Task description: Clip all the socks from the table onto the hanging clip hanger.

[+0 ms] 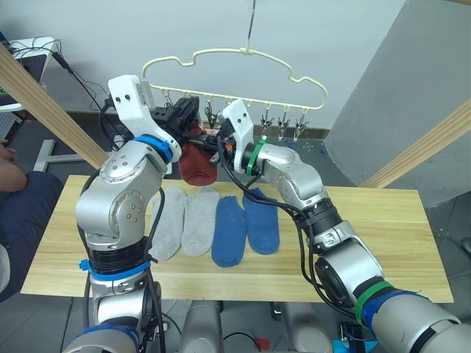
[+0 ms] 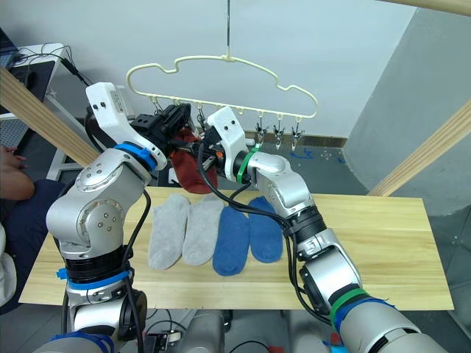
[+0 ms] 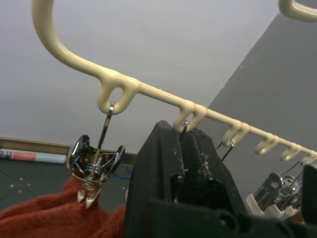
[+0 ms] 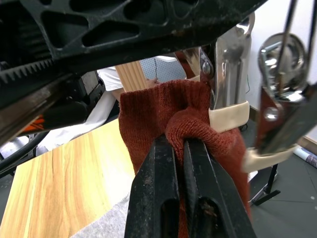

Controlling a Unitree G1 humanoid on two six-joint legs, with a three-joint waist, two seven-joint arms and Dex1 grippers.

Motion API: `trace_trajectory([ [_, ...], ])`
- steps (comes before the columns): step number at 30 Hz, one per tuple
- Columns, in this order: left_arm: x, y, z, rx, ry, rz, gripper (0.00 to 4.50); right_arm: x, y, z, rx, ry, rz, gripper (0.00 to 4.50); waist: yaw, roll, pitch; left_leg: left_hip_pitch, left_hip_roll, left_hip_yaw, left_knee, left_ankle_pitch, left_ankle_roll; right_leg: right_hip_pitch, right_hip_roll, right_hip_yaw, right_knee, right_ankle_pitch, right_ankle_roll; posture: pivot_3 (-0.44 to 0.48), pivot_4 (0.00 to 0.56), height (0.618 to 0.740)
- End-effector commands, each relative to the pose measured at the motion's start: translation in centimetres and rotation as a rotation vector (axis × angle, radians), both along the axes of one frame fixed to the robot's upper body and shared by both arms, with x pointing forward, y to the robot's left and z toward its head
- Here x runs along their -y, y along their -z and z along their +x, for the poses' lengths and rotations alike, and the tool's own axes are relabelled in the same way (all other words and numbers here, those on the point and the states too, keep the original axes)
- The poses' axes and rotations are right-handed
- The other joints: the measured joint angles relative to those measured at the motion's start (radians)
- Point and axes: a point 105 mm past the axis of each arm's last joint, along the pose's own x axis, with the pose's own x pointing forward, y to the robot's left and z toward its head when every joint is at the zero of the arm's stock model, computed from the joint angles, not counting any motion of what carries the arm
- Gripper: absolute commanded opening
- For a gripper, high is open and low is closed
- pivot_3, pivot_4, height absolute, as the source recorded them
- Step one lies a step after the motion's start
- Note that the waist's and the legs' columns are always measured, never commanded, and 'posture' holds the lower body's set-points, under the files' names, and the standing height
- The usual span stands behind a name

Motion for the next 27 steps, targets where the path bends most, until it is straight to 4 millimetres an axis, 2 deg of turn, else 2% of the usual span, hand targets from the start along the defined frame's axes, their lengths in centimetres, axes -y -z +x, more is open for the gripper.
trace_trajectory([
  [1,0.58,-1.44,-1.02,0.078,0.020,0.017,0.14,-0.29,-2.68,-0.39,0.069,-0.017,0.062,0.06,0.000,0.000,0.000,0.000,0.000,0.000,0.000,0.000,0.000,0.000,0.000,0.000,0.000,0.000,0.000,-0.072,0.284,0.740],
  [10,0.70,-1.24,-0.96,0.072,0.024,0.016,0.14,-0.28,-3.25,-0.01,0.068,0.005,0.085,0.06,0.000,0.000,0.000,0.000,0.000,0.000,0.000,0.000,0.000,0.000,0.000,0.000,0.000,0.000,0.000,-0.075,0.288,0.740],
  [19,0.65,-1.19,-0.93,0.071,0.023,0.017,0.14,-0.26,-2.98,-0.14,0.066,-0.002,0.077,0.06,0.000,0.000,0.000,0.000,0.000,0.000,0.000,0.000,0.000,0.000,0.000,0.000,0.000,0.000,0.000,-0.075,0.290,0.740],
  [22,0.69,-1.09,-1.00,0.061,0.042,-0.010,0.89,-0.26,-2.89,-0.24,0.065,-0.005,0.074,0.00,0.000,0.000,0.000,0.000,0.000,0.000,0.000,0.000,0.000,0.000,0.000,0.000,0.000,0.000,0.000,-0.076,0.293,0.740],
  [25,0.69,-0.71,-0.94,0.041,0.033,0.012,1.90,-0.27,-2.78,-0.34,0.061,-0.011,0.073,0.00,0.000,0.000,0.000,0.000,0.000,0.000,0.000,0.000,0.000,0.000,0.000,0.000,0.000,0.000,0.000,-0.074,0.294,0.740],
  [27,0.72,-0.68,-0.94,0.042,0.035,0.020,1.90,-0.31,-2.72,-0.38,0.059,-0.014,0.071,0.00,0.000,0.000,0.000,0.000,0.000,0.000,0.000,0.000,0.000,0.000,0.000,0.000,0.001,0.000,0.000,-0.074,0.294,0.740],
])
